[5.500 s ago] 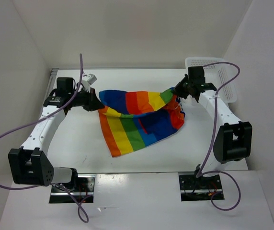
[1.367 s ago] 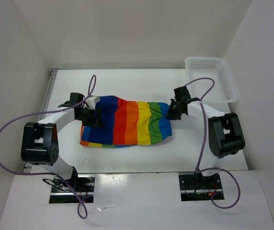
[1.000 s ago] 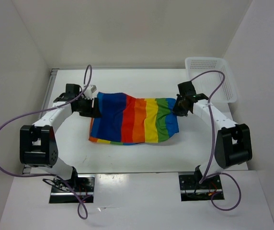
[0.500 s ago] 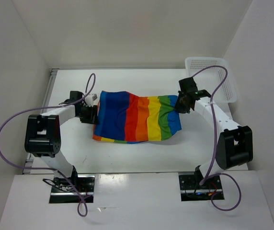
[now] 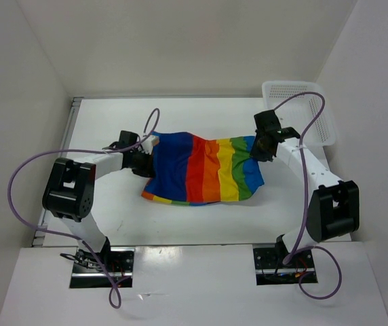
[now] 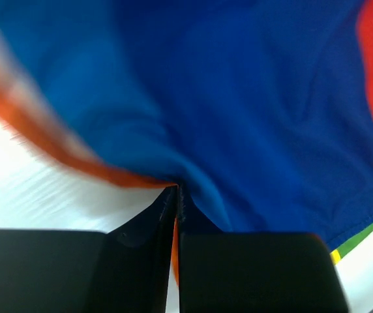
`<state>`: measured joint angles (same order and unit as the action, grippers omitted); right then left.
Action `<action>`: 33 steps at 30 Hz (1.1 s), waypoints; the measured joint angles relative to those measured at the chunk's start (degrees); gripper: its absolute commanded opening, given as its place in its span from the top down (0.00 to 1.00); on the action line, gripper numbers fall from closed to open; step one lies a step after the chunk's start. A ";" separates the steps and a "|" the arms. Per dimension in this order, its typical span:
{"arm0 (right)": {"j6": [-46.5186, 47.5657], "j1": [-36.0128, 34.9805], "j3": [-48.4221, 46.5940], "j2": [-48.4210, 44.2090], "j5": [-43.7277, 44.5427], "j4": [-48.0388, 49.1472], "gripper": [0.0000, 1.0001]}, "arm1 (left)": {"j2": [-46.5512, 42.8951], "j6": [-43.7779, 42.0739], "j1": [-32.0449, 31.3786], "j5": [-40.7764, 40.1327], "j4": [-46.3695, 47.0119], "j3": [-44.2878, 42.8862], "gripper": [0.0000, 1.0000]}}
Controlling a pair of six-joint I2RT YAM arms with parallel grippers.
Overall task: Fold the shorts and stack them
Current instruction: Fold the shorts
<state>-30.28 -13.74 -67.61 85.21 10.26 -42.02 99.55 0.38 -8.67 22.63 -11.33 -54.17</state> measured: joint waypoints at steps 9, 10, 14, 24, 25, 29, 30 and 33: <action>-0.59 -4.98 -8.81 0.50 2.69 -4.61 1.00 | 0.24 0.00 -6.91 0.85 0.63 0.07 0.92; -1.11 -7.02 -10.91 0.98 2.67 -5.03 1.00 | 0.24 0.00 -6.91 0.87 0.55 0.04 0.92; -4.66 -15.06 -19.76 5.31 2.32 -6.16 1.00 | 0.33 0.00 -6.91 0.79 -0.20 -0.26 0.92; -14.16 -28.92 -31.82 21.16 -0.31 -6.54 1.00 | 0.50 0.00 -6.86 0.83 -0.52 -0.57 0.92; -14.93 -29.14 -31.82 22.10 -0.90 -6.51 1.00 | 0.50 0.00 -6.86 0.83 -0.57 -0.59 0.92; -16.39 -29.09 -31.82 23.32 -2.32 -5.73 1.00 | 0.50 -0.02 -6.49 0.90 -0.94 -0.70 0.92; -16.59 -28.98 -31.82 23.32 -2.60 -5.40 1.00 | 0.48 -0.02 -6.32 1.16 -1.20 -0.72 0.91; -16.76 -28.83 -31.85 23.41 -3.41 -4.74 1.00 | -0.48 -0.02 -4.68 2.23 -3.61 -0.72 0.87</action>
<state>-47.05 -42.57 -99.46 108.62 6.85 -46.76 99.07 0.36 -13.34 24.86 -14.94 -54.89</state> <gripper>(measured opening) 0.012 0.104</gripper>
